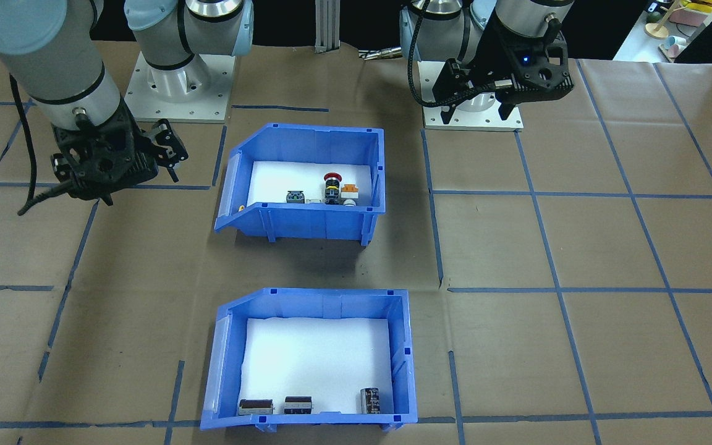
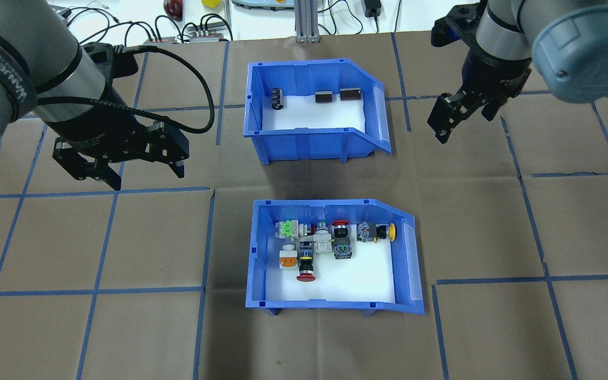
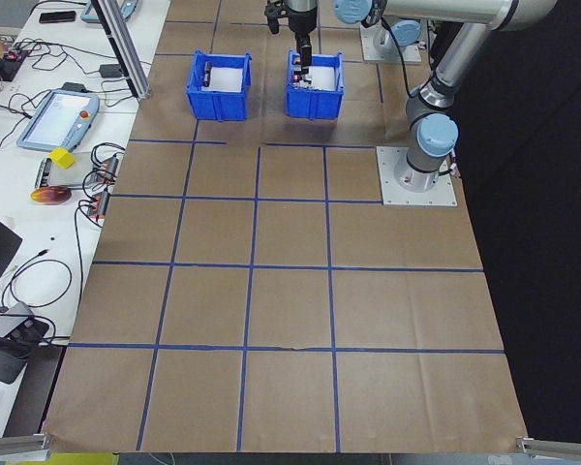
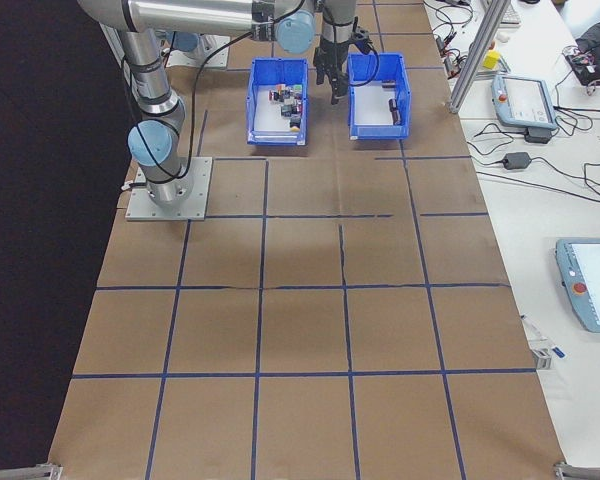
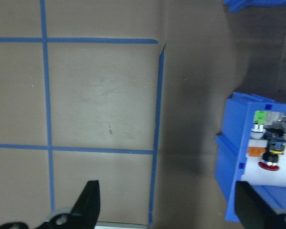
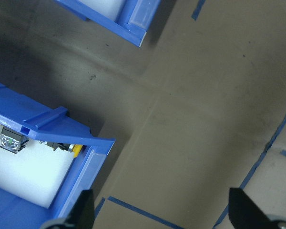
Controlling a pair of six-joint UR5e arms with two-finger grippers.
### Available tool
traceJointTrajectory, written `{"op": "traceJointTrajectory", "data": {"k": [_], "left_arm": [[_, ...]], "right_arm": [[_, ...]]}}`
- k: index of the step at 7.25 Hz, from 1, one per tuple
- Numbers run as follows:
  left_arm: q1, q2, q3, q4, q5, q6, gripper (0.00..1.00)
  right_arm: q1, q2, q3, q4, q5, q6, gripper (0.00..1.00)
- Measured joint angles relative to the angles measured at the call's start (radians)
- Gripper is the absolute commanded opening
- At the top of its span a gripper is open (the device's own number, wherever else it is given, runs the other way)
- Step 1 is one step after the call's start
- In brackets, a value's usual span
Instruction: Place button box in front
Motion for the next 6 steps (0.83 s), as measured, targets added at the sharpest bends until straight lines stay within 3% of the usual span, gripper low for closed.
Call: {"op": "traceJointTrajectory", "data": {"k": [3, 6], "left_arm": [[-0.088, 0.053, -0.007, -0.109, -0.065, -0.432, 0.99], [-0.252, 0.064, -0.087, -0.08, -0.105, -0.989, 0.99]], "right_arm": [[0.081, 0.15, -0.155, -0.012, 0.002, -0.366, 1.0], [0.196, 0.303, -0.319, -0.014, -0.004, -0.57, 1.0]]}}
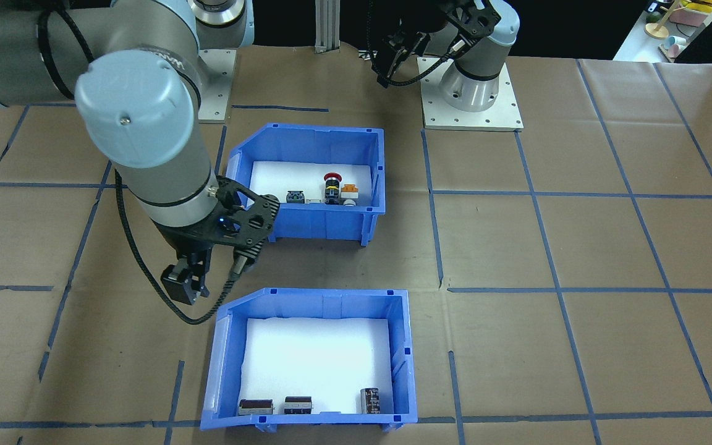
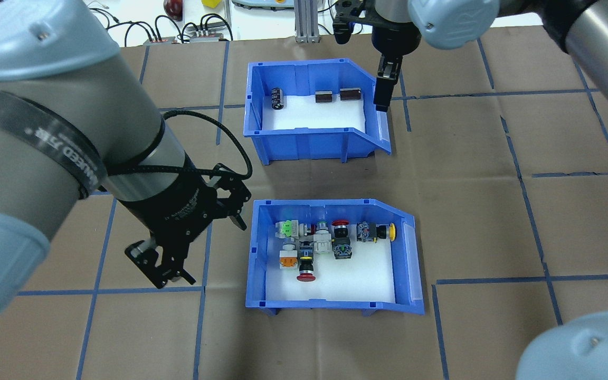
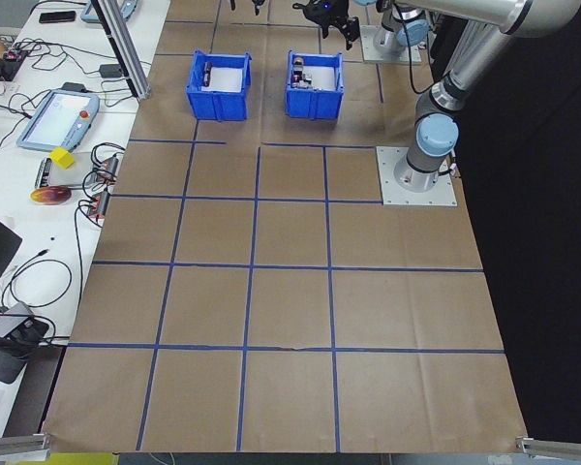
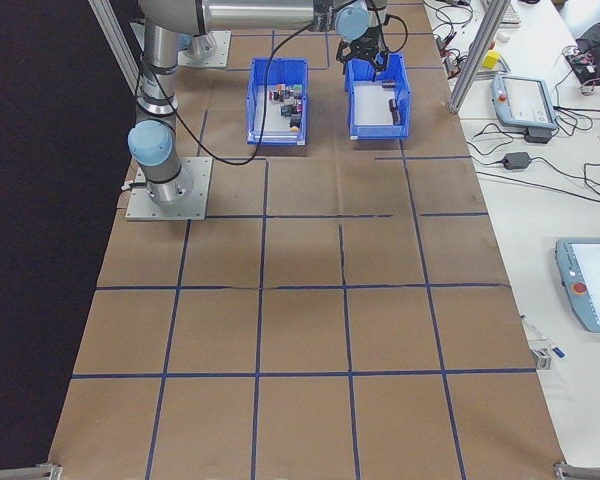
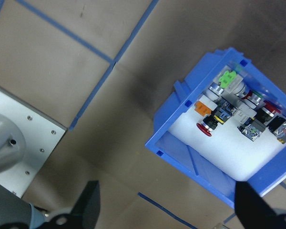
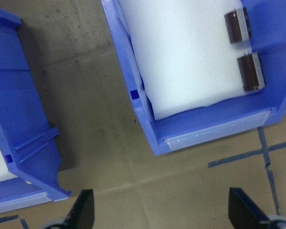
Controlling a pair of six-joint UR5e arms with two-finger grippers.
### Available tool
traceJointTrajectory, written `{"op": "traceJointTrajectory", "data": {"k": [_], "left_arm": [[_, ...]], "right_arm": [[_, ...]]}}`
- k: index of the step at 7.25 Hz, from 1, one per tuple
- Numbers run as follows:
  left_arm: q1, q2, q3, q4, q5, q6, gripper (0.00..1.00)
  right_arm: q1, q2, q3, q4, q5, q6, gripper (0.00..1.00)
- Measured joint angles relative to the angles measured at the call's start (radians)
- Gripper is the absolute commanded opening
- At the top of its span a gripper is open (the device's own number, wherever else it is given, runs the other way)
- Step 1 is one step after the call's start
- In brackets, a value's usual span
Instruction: Place button box in front
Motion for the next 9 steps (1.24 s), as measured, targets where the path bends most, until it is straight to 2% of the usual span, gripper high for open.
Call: {"op": "traceJointTrajectory", "data": {"k": [2, 4, 7, 8, 9], "left_arm": [[-0.108, 0.003, -0.128, 0.165, -0.046, -0.33, 0.99], [-0.196, -0.006, -0.262, 0.407, -0.056, -0.648, 0.99], [-0.252, -0.055, -0.324, 0.535, -0.054, -0.813, 0.99], [-0.274, -0.098, -0.327, 0.596, -0.051, -0.852, 0.99], [-0.298, -0.132, -0.329, 0.64, -0.038, -0.88, 0.99]], "right_arm": [[0.096, 0.093, -0.081, -0.001, 0.001, -0.029, 1.0], [0.187, 0.147, -0.113, -0.01, -0.003, -0.029, 1.0], [0.219, 0.171, -0.093, -0.058, -0.003, -0.021, 1.0], [0.22, 0.178, -0.056, -0.112, -0.002, -0.018, 1.0], [0.22, 0.181, -0.001, -0.199, -0.004, -0.014, 1.0]]}}
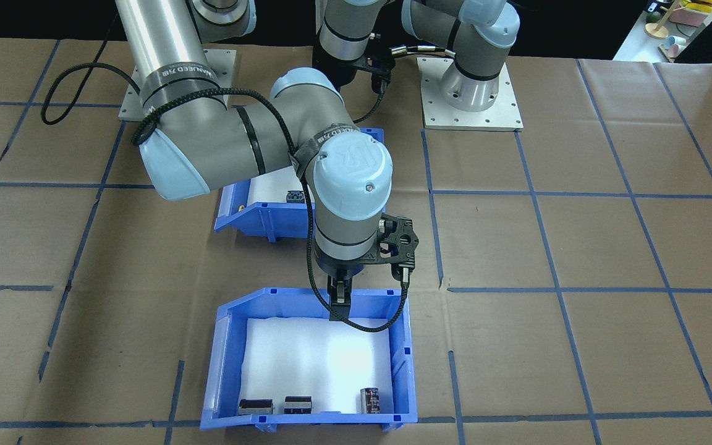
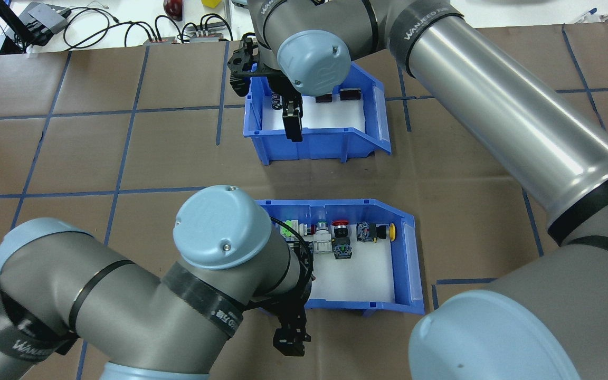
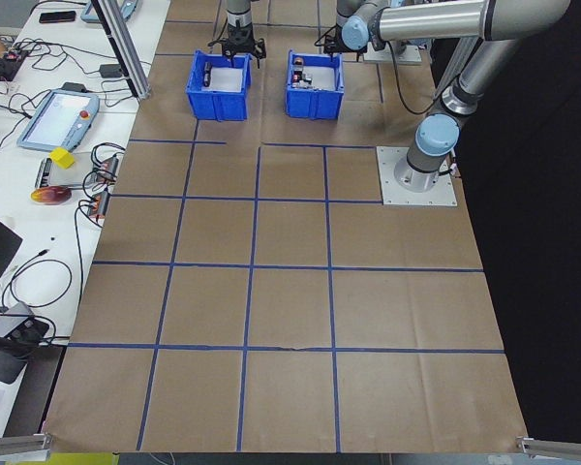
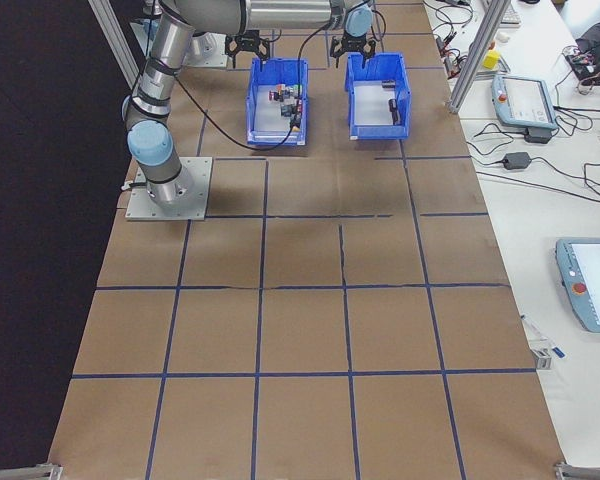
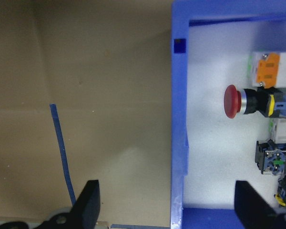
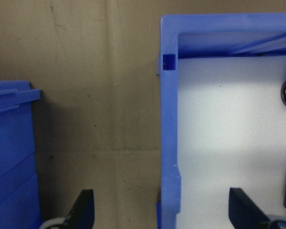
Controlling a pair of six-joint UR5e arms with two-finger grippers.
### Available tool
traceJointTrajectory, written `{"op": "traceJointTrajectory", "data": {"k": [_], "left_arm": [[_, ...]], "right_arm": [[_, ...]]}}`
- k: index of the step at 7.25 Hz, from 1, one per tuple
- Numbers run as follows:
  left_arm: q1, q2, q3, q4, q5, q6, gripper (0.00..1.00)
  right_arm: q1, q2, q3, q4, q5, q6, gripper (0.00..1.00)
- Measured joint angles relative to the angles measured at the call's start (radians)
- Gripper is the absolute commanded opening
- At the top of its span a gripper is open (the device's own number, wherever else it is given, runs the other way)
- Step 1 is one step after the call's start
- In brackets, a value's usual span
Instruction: Place button box in front
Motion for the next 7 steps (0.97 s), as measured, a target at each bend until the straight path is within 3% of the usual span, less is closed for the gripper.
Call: {"op": "traceJointTrajectory", "data": {"k": [2, 3, 5, 7], "left_arm": [[-0.029, -0.025, -0.012, 0.027, 0.044, -0.021, 0.99], [-0.034, -0.028, -0.033, 0.049, 0.054, -0.025, 0.99], [-0.036, -0.048, -0.076, 0.124, 0.06, -0.035, 0.99], [-0.036, -0.092, -0.086, 0.222, 0.068, -0.051, 0.91]], "right_arm": [[-0.001, 0.002, 0.099, -0.162, -0.004, 0.004, 1.0], [-0.002, 0.004, 0.13, -0.21, -0.005, 0.004, 0.95], [-0.004, 0.005, 0.149, -0.235, -0.006, 0.019, 0.42], [-0.003, 0.003, 0.145, -0.228, -0.016, 0.026, 0.14]]}}
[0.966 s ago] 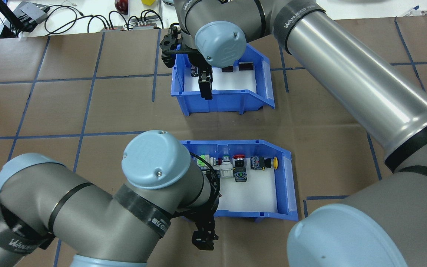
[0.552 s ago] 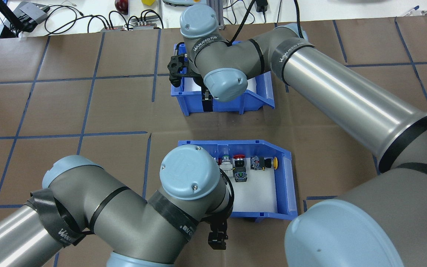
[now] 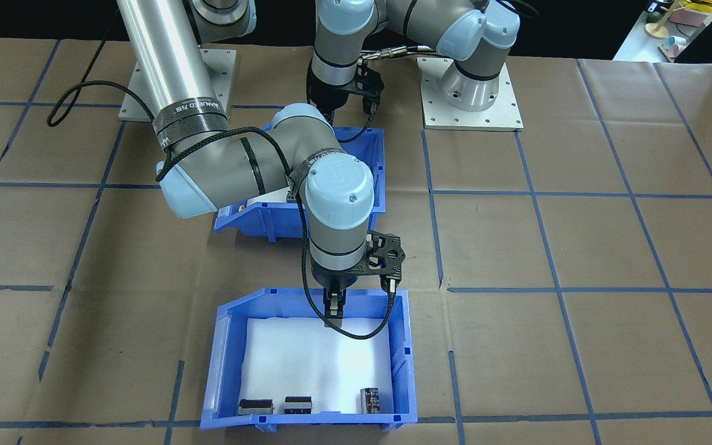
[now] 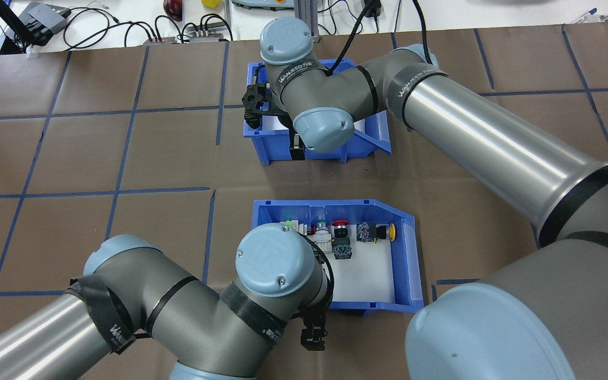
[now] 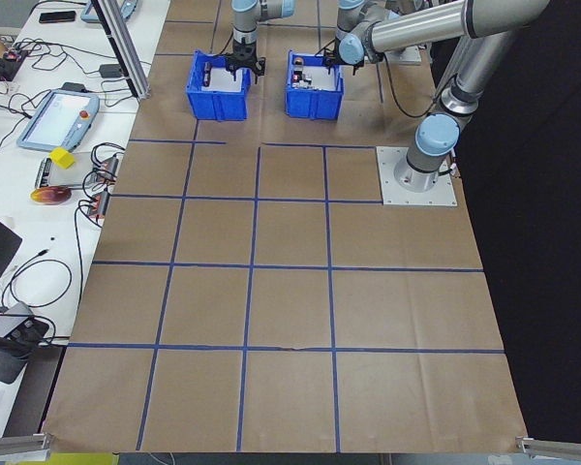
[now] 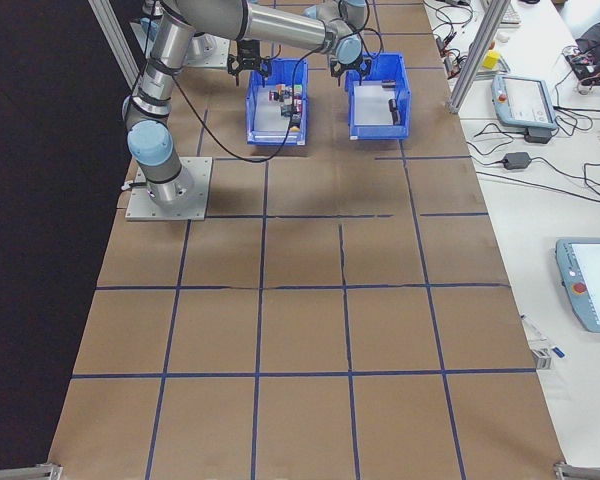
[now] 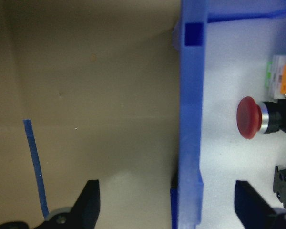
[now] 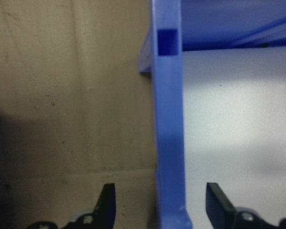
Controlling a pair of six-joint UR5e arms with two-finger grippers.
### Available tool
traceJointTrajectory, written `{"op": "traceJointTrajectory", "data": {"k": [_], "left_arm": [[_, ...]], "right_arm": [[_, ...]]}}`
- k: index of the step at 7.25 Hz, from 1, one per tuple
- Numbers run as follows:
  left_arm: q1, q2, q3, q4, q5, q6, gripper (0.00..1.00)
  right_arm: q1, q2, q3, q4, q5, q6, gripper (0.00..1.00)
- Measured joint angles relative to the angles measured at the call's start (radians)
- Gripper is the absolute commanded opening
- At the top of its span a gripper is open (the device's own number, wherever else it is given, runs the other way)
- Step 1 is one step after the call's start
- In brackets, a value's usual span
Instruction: Place button box in front
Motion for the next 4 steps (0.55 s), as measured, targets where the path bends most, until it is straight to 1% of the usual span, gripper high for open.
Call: {"op": "traceJointTrajectory", "data": {"k": [1, 2, 3, 4], "left_arm": [[-0.003, -0.018, -0.004, 0.023, 0.005, -0.002, 0.78], [-0.011, -0.036, -0.009, 0.033, 0.006, 0.004, 0.34], [-0.024, -0.05, -0.012, 0.041, -0.017, 0.009, 0.07], [-0.032, -0.052, -0.015, 0.048, -0.086, 0.008, 0.0]], "right_arm": [[0.001, -0.001, -0.003, 0.002, -0.003, 0.0, 0.09], [0.001, -0.002, -0.006, 0.002, -0.005, 0.0, 0.08], [0.001, -0.004, -0.008, 0.0, -0.01, -0.001, 0.08], [-0.006, -0.009, -0.011, -0.001, -0.017, -0.005, 0.08]]}}
